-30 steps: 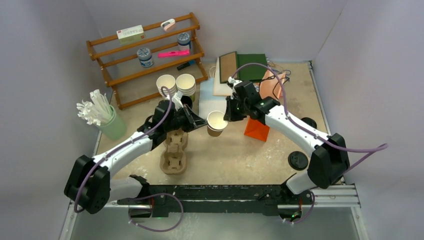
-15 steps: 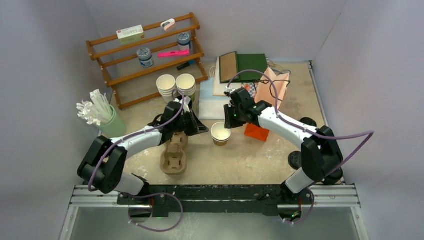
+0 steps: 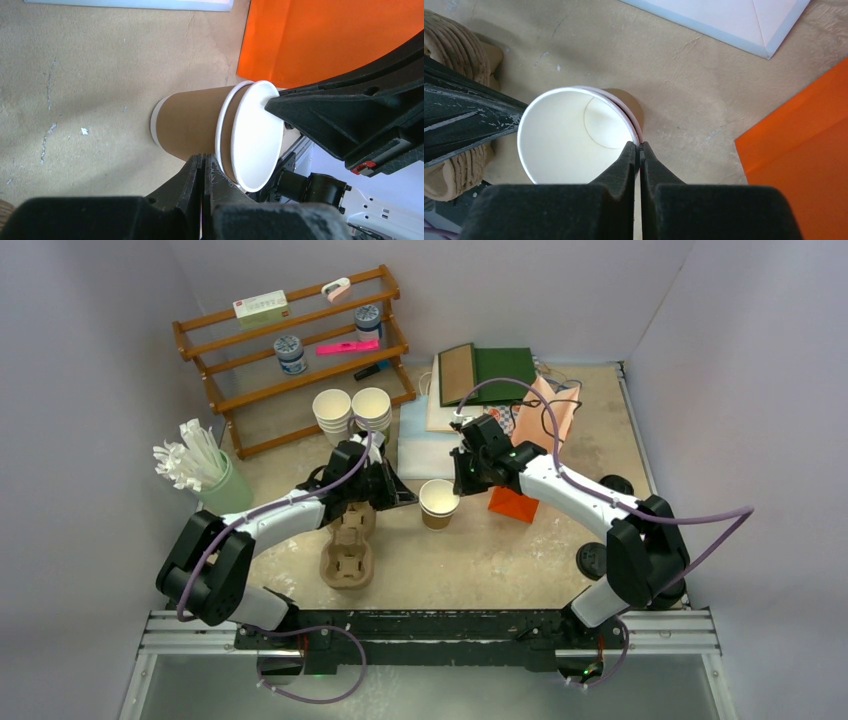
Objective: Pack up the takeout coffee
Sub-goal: Pick up the coffee cup.
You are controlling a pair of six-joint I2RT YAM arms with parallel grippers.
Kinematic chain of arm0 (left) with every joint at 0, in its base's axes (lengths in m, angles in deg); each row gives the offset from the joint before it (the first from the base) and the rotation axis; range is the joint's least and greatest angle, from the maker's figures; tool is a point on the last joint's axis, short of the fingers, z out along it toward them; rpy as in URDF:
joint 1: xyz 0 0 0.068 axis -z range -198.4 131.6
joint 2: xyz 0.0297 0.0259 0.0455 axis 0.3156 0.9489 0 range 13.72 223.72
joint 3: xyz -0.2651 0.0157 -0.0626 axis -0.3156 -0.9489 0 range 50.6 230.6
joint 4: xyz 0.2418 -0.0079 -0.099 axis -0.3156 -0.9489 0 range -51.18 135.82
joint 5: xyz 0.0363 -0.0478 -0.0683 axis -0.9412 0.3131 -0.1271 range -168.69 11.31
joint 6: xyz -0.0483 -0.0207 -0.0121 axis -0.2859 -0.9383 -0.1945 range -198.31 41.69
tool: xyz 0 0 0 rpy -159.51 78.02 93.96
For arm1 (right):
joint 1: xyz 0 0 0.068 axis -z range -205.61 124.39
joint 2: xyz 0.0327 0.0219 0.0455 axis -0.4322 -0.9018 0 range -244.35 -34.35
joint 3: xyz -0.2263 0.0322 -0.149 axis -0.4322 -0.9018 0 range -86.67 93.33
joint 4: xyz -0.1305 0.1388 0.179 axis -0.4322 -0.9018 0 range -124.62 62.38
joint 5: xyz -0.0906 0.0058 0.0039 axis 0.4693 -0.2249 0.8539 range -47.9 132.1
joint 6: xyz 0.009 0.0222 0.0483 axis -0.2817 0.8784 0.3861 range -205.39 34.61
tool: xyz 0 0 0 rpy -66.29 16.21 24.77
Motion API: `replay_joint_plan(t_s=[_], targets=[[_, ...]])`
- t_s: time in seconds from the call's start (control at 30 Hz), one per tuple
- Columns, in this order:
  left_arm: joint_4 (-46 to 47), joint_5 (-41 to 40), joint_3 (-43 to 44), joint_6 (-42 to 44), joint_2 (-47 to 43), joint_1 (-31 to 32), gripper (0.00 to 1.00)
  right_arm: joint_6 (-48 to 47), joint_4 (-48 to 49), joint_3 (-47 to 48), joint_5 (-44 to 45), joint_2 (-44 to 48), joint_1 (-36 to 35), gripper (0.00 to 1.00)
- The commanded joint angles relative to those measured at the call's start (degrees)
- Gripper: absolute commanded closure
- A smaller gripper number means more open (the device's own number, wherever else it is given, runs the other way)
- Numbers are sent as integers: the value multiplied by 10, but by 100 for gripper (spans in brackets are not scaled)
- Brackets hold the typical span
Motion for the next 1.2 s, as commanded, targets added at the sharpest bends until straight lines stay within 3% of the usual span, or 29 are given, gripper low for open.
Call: replay_joint_plan(t_s=[0.0,0.13,0.37,0.53,0.8,0.97,1.17], targets=[[16,21,24,17,3,-2,96,-2,-22,21,7,15,-2,100],[21,31,17,13,0,-2,81,8,-31,24,-14,19,-2,100],[56,51,-1,-6,1,-1,70,10,-27,24,-22,18,-2,100],[50,52,-5,-10,0,-2,70,19,-29,27,-25,18,-1,100],[-48,-22,11,23,-40,-2,69,31,-30,27,-1,40,-1,100],[53,4,-35,-13,-72,-3,60,32,-25,23,-5,40,-2,100],[68,39,-30,-24,-29,2,64,32,-22,24,-13,39,-1,100]])
